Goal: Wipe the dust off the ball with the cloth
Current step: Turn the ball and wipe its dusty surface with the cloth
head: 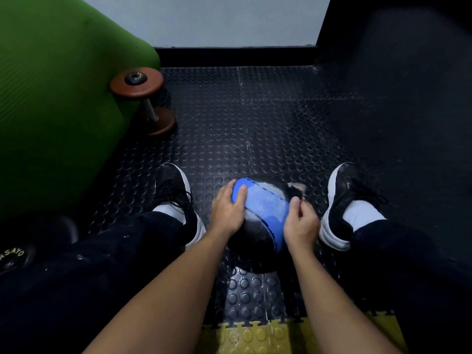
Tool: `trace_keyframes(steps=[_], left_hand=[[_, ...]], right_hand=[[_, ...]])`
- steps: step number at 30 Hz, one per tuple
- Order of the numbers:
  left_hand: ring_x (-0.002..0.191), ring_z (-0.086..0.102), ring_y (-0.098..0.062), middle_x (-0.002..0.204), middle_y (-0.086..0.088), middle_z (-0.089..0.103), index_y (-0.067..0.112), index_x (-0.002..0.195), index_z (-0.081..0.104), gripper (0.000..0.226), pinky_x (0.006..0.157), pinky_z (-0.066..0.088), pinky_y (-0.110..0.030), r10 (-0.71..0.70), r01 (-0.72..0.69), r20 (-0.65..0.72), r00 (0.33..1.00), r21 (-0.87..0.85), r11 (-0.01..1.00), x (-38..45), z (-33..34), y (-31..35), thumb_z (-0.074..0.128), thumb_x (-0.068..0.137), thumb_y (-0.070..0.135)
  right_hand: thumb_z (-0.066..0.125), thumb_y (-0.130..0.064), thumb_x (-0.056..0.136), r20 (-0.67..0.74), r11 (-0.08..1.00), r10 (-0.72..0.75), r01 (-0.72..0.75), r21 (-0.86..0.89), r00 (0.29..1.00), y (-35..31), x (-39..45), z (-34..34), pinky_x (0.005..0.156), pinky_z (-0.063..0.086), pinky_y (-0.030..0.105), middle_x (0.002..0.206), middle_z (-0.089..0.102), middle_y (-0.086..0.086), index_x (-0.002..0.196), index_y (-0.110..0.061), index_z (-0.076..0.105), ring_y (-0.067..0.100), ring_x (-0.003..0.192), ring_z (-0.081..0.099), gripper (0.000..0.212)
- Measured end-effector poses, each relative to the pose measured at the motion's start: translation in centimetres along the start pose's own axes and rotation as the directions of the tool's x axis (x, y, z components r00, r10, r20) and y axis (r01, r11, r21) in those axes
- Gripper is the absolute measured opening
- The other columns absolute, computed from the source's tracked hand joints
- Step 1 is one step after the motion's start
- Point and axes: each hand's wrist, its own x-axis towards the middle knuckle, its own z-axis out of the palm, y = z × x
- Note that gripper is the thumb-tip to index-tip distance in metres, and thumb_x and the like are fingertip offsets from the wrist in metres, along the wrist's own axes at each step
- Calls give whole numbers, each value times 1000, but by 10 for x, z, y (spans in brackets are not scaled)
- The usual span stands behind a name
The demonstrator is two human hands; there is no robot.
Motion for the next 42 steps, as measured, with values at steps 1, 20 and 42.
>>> trace_keyframes(steps=[1,20,42], left_hand=[[148,32,-18,160,4,38,33,153,40,59,122,23,-42,-7,7,0,1000,-6,1000,0,0,0,40,101,59],[149,33,-15,160,4,40,30,152,44,54,120,22,-29,111,-133,212,971,91,987,16,-14,3,42,103,53],[150,30,-17,162,0,37,22,155,39,54,123,19,-33,38,-42,108,993,35,998,9,-9,3,34,107,46]], right_hand=[[41,-45,90,25,995,-98,98,9,995,-6,-4,0,87,44,27,110,71,14,106,-3,72,27,102,65,55],[60,-27,95,360,993,-121,118,31,925,-5,50,-1,53,30,25,55,38,-5,60,-8,43,6,52,34,43],[40,-47,90,11,1000,22,-22,-5,1000,5,0,-4,74,43,37,90,69,22,85,0,68,38,86,63,54]])
